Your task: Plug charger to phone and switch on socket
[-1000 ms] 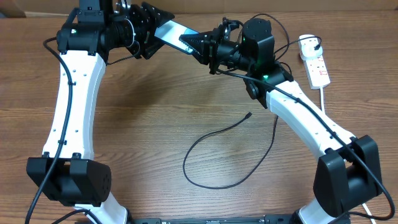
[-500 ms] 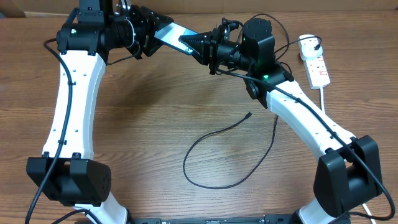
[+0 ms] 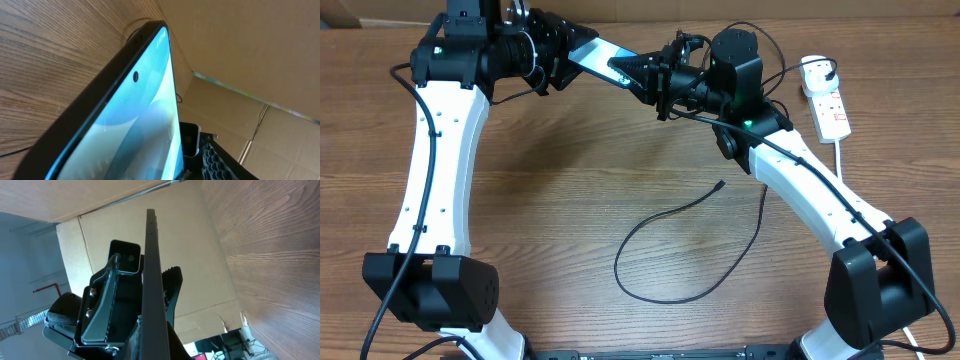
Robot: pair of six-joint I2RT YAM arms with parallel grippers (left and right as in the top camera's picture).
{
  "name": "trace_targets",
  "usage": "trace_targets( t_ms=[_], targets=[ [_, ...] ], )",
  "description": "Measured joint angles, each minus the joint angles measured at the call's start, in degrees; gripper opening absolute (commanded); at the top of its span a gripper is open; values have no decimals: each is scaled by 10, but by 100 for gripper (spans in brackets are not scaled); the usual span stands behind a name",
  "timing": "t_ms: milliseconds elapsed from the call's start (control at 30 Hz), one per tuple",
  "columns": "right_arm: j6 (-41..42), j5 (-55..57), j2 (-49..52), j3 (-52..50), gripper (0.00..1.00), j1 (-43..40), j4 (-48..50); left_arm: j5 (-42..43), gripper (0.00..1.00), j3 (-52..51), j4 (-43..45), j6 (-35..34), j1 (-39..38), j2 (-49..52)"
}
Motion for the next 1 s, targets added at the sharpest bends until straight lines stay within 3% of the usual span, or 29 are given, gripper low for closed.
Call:
trace_targets(
  t_ms=[633,1000],
  targets=[
    [1,15,0,0,5,5,0,3,45,0,0,0,0,0],
    [1,23,0,0,5,9,1,5,40,-2,0,0,0,1]
  ],
)
